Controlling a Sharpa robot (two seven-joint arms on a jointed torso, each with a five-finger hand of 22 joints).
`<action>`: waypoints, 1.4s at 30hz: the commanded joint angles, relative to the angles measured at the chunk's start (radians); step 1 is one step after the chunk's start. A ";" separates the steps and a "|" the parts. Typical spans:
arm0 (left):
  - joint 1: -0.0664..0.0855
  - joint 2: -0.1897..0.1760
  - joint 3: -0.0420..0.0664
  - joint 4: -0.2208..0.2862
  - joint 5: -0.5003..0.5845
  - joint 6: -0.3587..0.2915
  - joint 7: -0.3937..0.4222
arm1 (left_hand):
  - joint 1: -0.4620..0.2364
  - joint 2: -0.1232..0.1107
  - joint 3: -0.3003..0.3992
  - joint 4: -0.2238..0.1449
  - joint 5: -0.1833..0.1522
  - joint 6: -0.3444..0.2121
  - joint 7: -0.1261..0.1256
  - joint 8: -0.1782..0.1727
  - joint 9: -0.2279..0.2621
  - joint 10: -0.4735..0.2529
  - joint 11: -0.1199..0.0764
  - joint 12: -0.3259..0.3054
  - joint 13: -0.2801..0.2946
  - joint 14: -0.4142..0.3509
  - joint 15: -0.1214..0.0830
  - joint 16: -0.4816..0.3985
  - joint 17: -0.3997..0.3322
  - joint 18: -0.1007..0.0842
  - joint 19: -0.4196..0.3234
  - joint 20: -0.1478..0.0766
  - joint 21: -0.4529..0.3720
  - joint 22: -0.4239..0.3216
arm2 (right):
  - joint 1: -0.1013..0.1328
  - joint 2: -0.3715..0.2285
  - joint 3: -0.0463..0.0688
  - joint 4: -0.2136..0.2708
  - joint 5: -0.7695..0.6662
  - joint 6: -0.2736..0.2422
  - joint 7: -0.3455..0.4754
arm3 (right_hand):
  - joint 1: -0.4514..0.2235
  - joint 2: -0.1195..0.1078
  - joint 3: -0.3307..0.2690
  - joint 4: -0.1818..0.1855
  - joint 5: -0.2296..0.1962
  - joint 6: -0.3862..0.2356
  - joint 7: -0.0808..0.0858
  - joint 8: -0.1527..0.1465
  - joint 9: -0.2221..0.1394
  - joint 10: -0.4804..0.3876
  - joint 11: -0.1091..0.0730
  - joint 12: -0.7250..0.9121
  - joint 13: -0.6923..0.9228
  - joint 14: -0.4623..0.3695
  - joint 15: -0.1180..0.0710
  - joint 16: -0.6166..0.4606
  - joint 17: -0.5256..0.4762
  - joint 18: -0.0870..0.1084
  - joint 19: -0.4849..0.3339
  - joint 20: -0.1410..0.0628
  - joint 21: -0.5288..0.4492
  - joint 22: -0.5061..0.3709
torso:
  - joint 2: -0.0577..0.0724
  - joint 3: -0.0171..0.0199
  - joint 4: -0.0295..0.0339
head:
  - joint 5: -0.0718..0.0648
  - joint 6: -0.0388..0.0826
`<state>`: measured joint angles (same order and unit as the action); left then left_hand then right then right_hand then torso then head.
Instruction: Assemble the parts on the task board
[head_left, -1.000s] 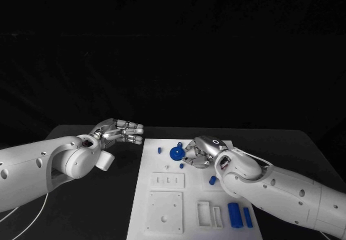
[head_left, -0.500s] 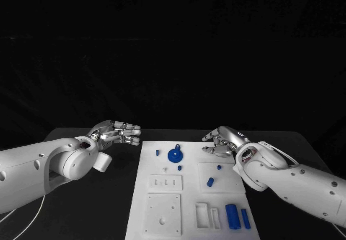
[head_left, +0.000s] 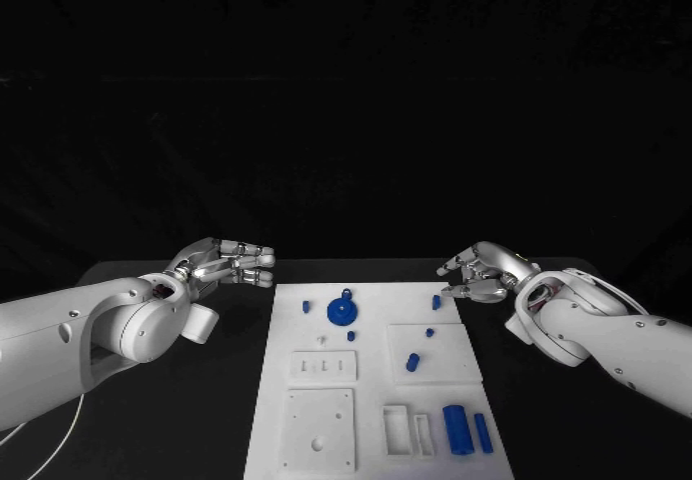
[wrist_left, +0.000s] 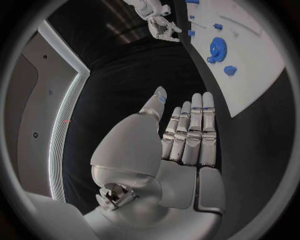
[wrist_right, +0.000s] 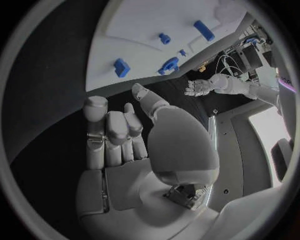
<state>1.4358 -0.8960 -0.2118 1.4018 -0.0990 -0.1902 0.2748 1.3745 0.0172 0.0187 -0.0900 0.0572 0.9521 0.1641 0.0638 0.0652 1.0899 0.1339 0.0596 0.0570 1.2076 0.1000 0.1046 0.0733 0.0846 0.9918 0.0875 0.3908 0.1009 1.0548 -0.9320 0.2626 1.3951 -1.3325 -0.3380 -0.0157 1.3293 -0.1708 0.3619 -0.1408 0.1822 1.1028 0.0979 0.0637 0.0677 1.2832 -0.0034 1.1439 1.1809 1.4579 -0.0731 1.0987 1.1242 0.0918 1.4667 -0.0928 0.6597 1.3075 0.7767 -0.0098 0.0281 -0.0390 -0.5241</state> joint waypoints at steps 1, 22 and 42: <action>0.000 0.003 0.001 -0.001 0.006 0.003 0.014 | 0.007 0.000 0.004 -0.002 -0.004 0.003 0.000 -0.001 0.000 0.003 0.003 0.001 0.001 0.001 0.000 0.002 -0.001 -0.003 0.000 -0.004 0.000 -0.001 | 0.001 -0.002 0.002 -0.025 0.052 0.062 0.083 | -0.002 0.009 -0.036 0.005 0.010 -0.012 0.002 -0.001 -0.001 -0.004 0.002 0.001 -0.001 -0.003 0.003 -0.003 0.003 -0.008 0.040 0.001 0.001 0.076 | 0.000 0.0024 0.0000 | -0.002 -0.002; -0.003 0.000 0.000 -0.003 -0.004 0.023 -0.011 | 0.011 0.001 0.002 -0.006 -0.004 -0.002 0.001 -0.001 0.000 -0.001 0.004 0.001 0.001 -0.002 0.001 0.000 -0.001 -0.003 -0.002 -0.004 0.000 -0.002 | -0.030 0.057 0.004 -0.106 0.016 0.079 0.004 | 0.031 0.010 -0.207 0.053 -0.011 -0.083 0.014 -0.001 0.000 -0.022 0.011 -0.014 -0.016 -0.005 0.011 -0.014 0.000 0.010 0.042 0.011 -0.028 0.072 | 0.001 0.0033 0.0017 | -0.012 -0.023; -0.005 -0.006 0.000 -0.003 -0.007 0.025 -0.014 | 0.014 0.002 0.001 -0.009 -0.004 -0.003 0.002 -0.001 0.000 -0.001 0.004 0.001 0.001 -0.002 0.001 0.000 -0.001 -0.002 -0.004 -0.003 0.001 -0.002 | -0.056 0.067 0.004 -0.112 -0.001 0.092 0.001 | 0.027 0.015 -0.187 0.045 0.015 -0.062 0.010 -0.001 0.000 -0.020 0.008 -0.012 -0.014 -0.004 0.008 -0.012 0.004 0.010 0.044 0.008 -0.028 0.073 | 0.000 0.0038 -0.0004 | -0.008 -0.032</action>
<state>1.4310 -0.9031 -0.2121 1.3971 -0.1023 -0.1799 0.2565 1.3788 0.0212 0.0214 -0.0928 0.0571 0.9521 0.1641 0.0638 0.0652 1.0899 0.1340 0.0596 0.0570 1.2076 0.1001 0.1045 0.0731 0.0846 0.9918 0.0876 0.3907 0.1001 1.0013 -0.8670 0.2659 1.2809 -1.3201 -0.2612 -0.0120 1.3531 -0.1580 0.1726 -0.0979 0.2014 1.0357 0.1076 0.0637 0.0679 1.2651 0.0071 1.1329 1.1659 1.4543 -0.0696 1.0911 1.1273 0.0894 1.4631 -0.0892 0.6361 1.3074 0.7767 -0.0065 0.0264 -0.0475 -0.5568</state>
